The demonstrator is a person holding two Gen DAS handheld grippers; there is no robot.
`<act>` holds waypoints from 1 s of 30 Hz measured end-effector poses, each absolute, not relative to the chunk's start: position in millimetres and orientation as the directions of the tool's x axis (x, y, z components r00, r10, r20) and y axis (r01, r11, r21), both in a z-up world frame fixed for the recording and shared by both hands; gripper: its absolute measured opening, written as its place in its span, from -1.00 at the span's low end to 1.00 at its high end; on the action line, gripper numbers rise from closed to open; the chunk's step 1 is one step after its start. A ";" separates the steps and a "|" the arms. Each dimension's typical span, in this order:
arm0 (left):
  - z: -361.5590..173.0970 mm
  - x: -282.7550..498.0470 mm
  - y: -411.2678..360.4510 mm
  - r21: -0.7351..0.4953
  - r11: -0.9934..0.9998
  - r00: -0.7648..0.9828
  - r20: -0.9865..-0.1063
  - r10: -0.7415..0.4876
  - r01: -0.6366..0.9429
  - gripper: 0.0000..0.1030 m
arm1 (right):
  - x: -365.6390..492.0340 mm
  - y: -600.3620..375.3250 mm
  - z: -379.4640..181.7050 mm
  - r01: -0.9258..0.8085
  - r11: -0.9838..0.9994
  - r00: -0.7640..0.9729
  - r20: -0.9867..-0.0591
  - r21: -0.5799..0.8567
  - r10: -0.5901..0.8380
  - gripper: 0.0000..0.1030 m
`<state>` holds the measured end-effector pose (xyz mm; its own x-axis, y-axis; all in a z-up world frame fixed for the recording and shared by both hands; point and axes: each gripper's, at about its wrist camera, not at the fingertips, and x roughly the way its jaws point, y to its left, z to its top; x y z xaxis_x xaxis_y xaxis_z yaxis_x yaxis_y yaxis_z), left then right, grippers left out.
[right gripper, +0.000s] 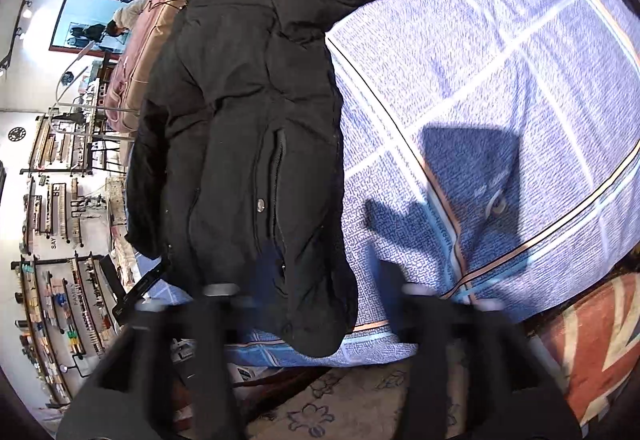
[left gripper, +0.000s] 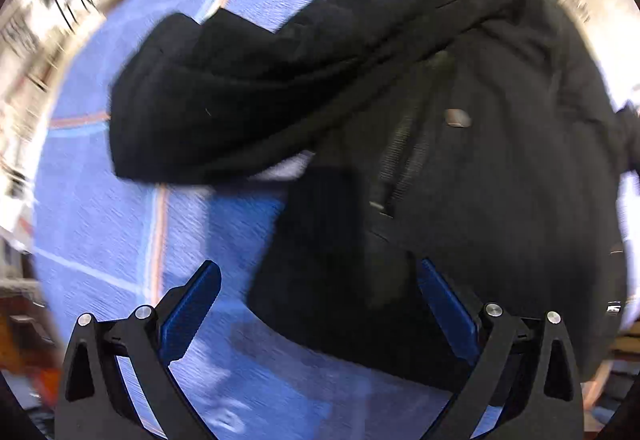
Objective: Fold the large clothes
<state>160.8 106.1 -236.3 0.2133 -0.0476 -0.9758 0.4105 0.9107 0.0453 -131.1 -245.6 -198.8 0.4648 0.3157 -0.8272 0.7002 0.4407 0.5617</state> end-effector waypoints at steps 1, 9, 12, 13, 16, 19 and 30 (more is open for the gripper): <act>-235.1 165.2 107.7 0.031 0.911 0.212 -0.975 -0.062 0.411 0.86 | -125.6 -240.5 -206.5 0.702 0.429 0.465 -0.822 0.568 0.328 0.38; -250.3 186.8 113.1 -0.056 0.869 0.112 -0.986 -0.127 0.492 0.82 | -104.6 -181.1 -304.6 0.729 0.349 0.377 -0.771 0.589 0.512 0.38; -263.2 183.6 104.7 -0.107 0.871 0.070 -0.985 -0.160 0.480 0.36 | -94.9 -160.8 -320.0 0.732 0.328 0.366 -0.751 0.597 0.550 0.36; -262.9 184.3 104.5 -0.151 0.879 0.050 -0.980 -0.194 0.453 0.06 | -91.4 -157.5 -318.5 0.726 0.364 0.347 -0.768 0.584 0.538 0.15; -256.5 182.6 110.7 -0.235 0.909 0.002 -0.968 -0.251 0.344 -0.35 | -90.2 -159.9 -312.7 0.705 0.390 0.334 -0.762 0.592 0.555 -0.48; -238.3 165.8 114.5 -0.285 0.895 -0.033 -0.956 -0.291 0.344 -0.55 | -97.6 -176.4 -279.2 0.672 0.356 0.400 -0.723 0.649 0.563 -0.60; -200.6 -8.1 107.3 -0.333 0.795 -0.191 -0.943 -0.273 0.506 -0.61 | -158.7 -253.2 -146.7 0.577 0.637 0.299 -0.858 0.512 0.418 -0.66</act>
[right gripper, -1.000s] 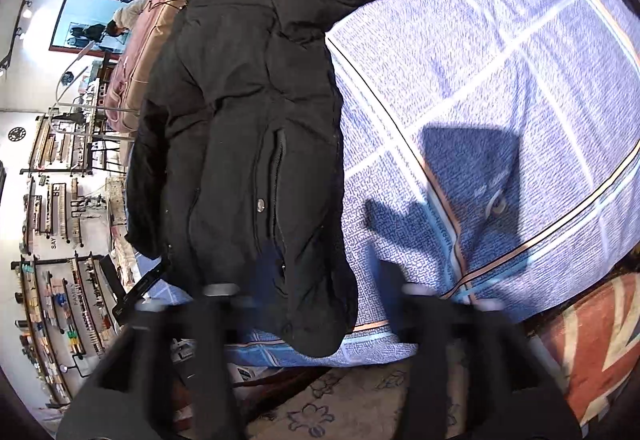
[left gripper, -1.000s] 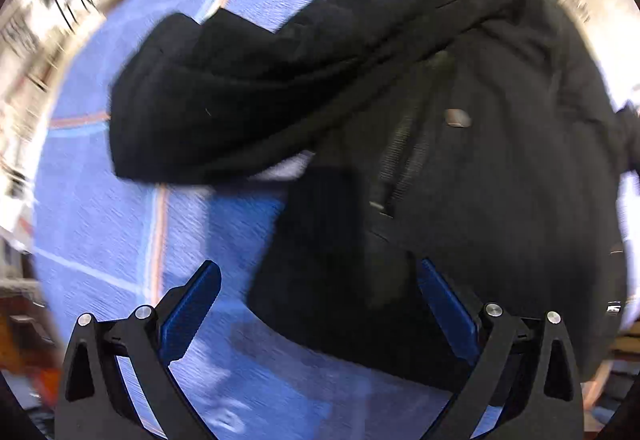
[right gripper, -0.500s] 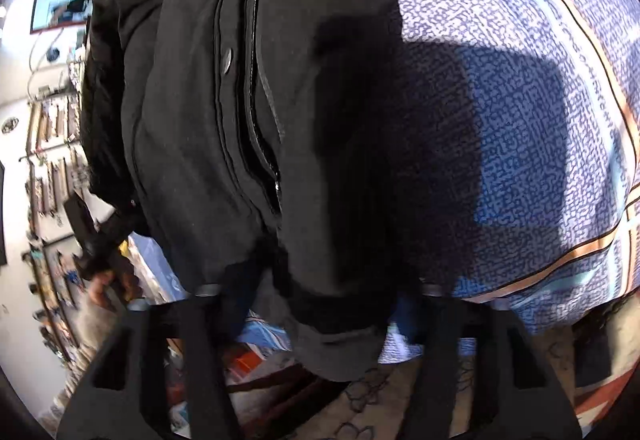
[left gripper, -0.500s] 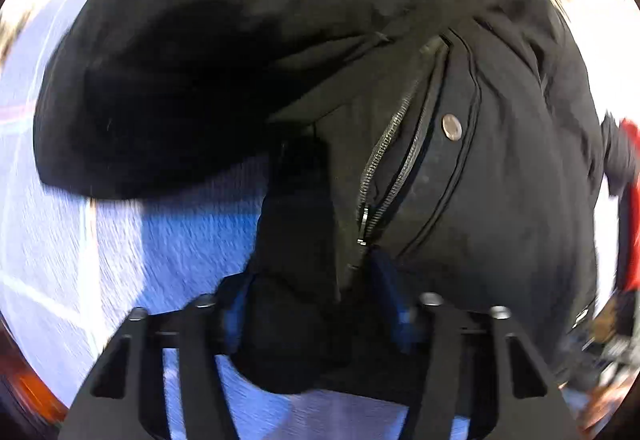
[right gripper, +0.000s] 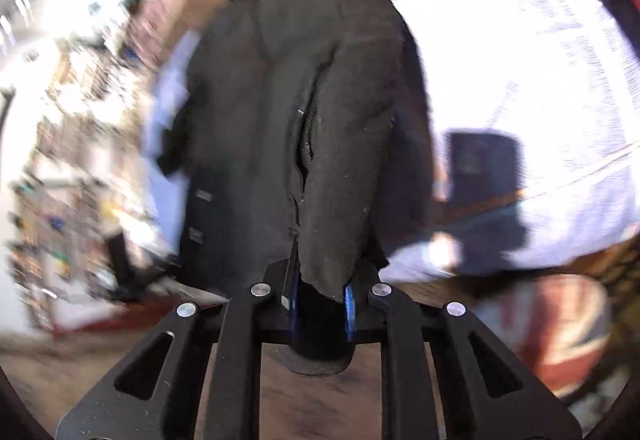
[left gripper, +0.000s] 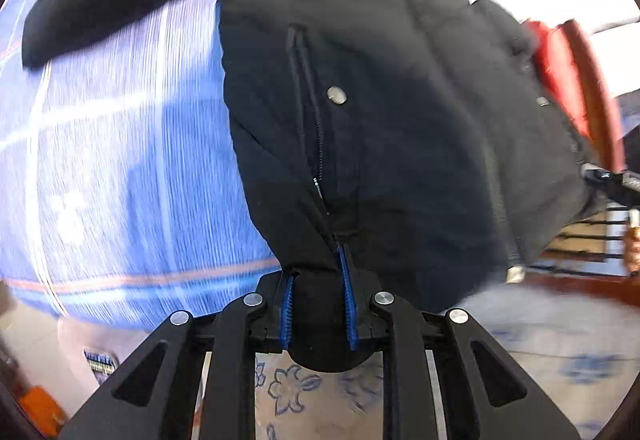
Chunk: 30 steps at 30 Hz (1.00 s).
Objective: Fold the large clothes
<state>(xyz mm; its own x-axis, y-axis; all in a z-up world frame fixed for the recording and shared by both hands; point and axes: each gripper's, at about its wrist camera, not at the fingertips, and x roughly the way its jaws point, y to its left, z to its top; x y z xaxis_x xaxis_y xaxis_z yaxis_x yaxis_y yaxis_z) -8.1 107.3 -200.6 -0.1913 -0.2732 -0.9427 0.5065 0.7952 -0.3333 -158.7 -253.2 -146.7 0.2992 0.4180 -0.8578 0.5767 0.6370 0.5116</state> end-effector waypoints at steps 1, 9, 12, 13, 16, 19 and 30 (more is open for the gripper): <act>-215.6 -11.0 109.9 -0.299 0.823 -0.184 -0.954 -0.238 0.484 -0.60 | -160.8 -249.8 -163.6 0.607 0.638 0.253 -0.877 0.473 0.409 -0.64; -216.7 18.5 128.9 -0.099 0.866 -0.064 -0.995 -0.078 0.489 0.27 | -148.2 -215.0 -250.3 0.648 0.747 -0.070 -0.965 0.150 0.254 -0.24; -174.6 30.2 145.8 -0.073 0.873 0.030 -0.995 -0.099 0.482 0.56 | -132.5 -221.1 -207.4 0.613 0.783 -0.058 -0.982 0.108 0.180 -0.22; -161.6 35.0 143.0 -0.055 0.871 0.073 -0.992 -0.104 0.489 0.64 | -119.9 -218.1 -191.1 0.571 0.815 -0.024 -0.991 0.097 0.135 -0.18; -142.0 38.1 111.4 -0.061 0.853 0.147 -0.976 -0.159 0.517 0.76 | -75.4 -202.8 -145.6 0.422 0.903 0.128 -0.992 0.074 0.022 0.47; -156.4 52.5 68.4 -0.143 0.838 0.115 -0.965 -0.237 0.526 0.76 | -37.8 -192.9 -150.4 0.271 0.958 0.172 -0.984 0.096 0.050 0.49; -274.1 32.7 -18.5 -0.010 0.839 0.010 -1.000 -0.018 0.544 0.92 | 40.4 -138.9 -294.2 0.078 0.991 -0.142 -0.985 -0.108 -0.096 0.90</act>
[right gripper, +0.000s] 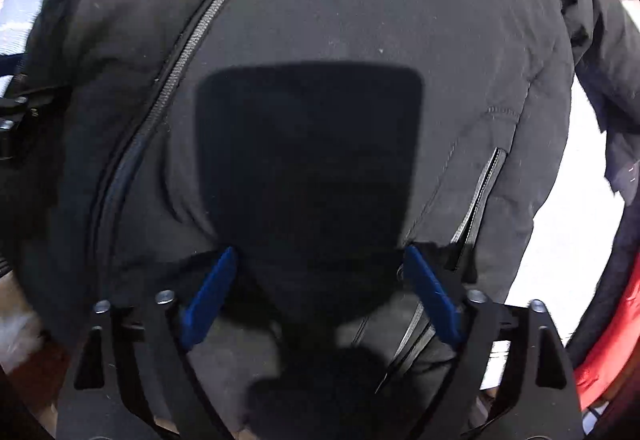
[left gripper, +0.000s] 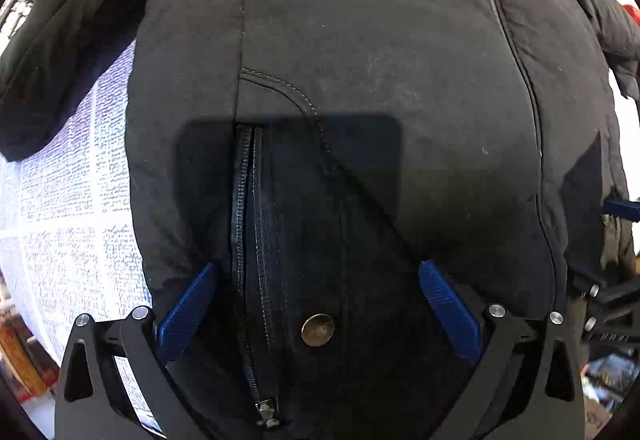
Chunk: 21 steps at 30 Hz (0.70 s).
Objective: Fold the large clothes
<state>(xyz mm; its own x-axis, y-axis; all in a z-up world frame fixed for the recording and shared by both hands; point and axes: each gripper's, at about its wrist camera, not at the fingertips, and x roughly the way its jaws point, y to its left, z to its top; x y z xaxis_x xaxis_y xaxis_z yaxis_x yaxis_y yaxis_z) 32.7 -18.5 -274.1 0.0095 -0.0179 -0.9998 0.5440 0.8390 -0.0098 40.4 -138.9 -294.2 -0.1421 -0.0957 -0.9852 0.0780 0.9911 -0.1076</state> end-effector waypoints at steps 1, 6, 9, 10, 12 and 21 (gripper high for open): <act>-273.6 31.8 -19.1 0.001 0.841 0.019 -1.000 -0.012 0.540 0.92 | 44.7 -138.6 -297.9 0.085 0.986 -0.161 -0.979 -0.141 -0.126 0.92; -274.6 26.7 -17.6 0.019 0.857 0.069 -0.997 -0.019 0.514 0.92 | 62.2 -149.4 -309.3 0.106 0.987 -0.231 -0.968 -0.124 -0.097 0.92; -272.4 21.1 -17.6 0.048 0.861 0.096 -0.995 -0.001 0.506 0.92 | 72.1 -153.8 -312.6 0.108 0.986 -0.241 -0.966 -0.126 -0.097 0.92; -269.9 14.9 -16.3 0.054 0.861 0.101 -0.995 0.003 0.506 0.92 | 73.4 -153.4 -313.4 0.111 0.985 -0.241 -0.965 -0.130 -0.100 0.92; -267.4 10.6 -21.5 0.064 0.857 0.093 -0.996 0.019 0.511 0.92 | 73.2 -153.3 -313.3 0.113 0.985 -0.234 -0.967 -0.132 -0.102 0.92; -216.0 16.1 -19.9 0.098 0.892 0.120 -0.992 0.050 0.441 0.88 | 14.3 -321.8 -227.8 0.706 0.667 0.286 -0.958 0.237 0.039 0.91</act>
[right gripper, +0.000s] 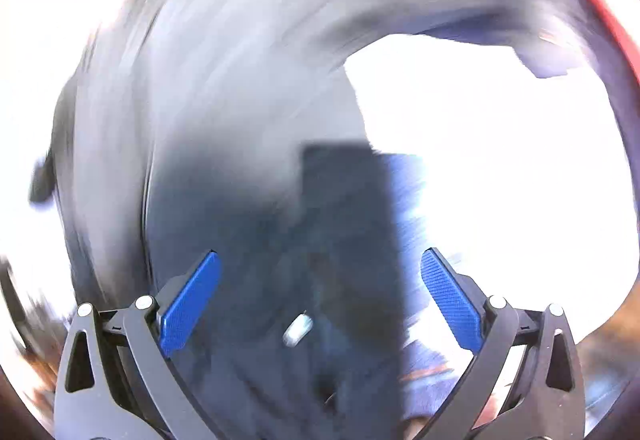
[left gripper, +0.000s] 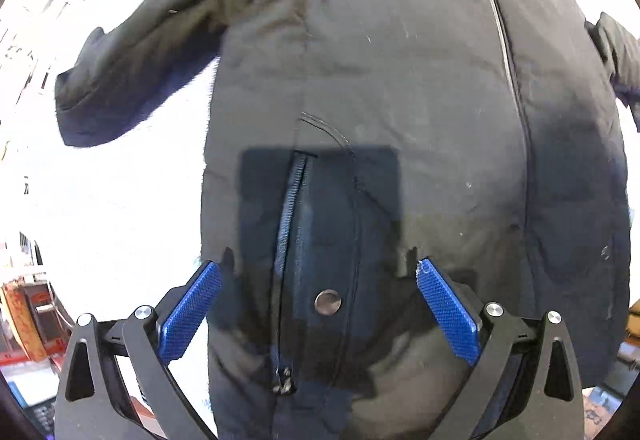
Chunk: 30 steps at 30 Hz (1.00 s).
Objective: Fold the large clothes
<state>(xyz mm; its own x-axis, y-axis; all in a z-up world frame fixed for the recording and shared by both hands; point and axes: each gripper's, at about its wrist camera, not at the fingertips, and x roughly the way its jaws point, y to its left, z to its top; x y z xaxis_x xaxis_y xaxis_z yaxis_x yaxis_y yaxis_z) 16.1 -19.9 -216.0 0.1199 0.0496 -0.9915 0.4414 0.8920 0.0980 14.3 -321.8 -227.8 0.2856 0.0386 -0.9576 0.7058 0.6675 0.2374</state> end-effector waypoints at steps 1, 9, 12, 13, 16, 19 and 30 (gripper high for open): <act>-211.6 15.3 -18.7 0.095 0.898 0.116 -0.992 0.049 0.430 0.88 | -2.6 -358.6 -224.5 0.779 0.558 0.339 -0.941 0.286 0.010 0.91; -188.9 7.1 -45.2 0.129 0.873 0.137 -0.988 0.073 0.469 0.88 | -72.4 -544.2 -270.8 0.844 -0.020 0.527 -0.837 0.536 -0.149 0.81; -184.8 -1.9 -64.3 0.147 0.837 0.148 -0.986 0.080 0.528 0.88 | -53.9 -564.2 -291.1 0.839 -0.021 0.535 -0.832 0.543 -0.148 0.66; -184.3 -2.6 -67.8 0.153 0.825 0.150 -0.985 0.083 0.544 0.88 | -48.1 -566.1 -293.7 0.861 -0.016 0.501 -0.852 0.509 -0.150 0.51; -182.9 -5.4 -85.8 0.152 0.800 0.152 -0.985 0.077 0.580 0.88 | -27.7 -566.7 -273.0 0.875 0.096 0.485 -0.858 0.475 -0.170 -0.32; -179.1 -6.6 -100.9 0.141 0.789 0.160 -0.986 0.055 0.597 0.88 | -22.1 -553.6 -215.8 0.858 0.280 0.500 -0.828 0.431 -0.256 -0.66; -168.6 -11.9 -127.1 0.087 0.781 0.174 -0.984 -0.028 0.619 0.88 | -113.5 -583.1 -2.7 0.807 0.494 0.575 -0.620 0.323 -0.534 -0.71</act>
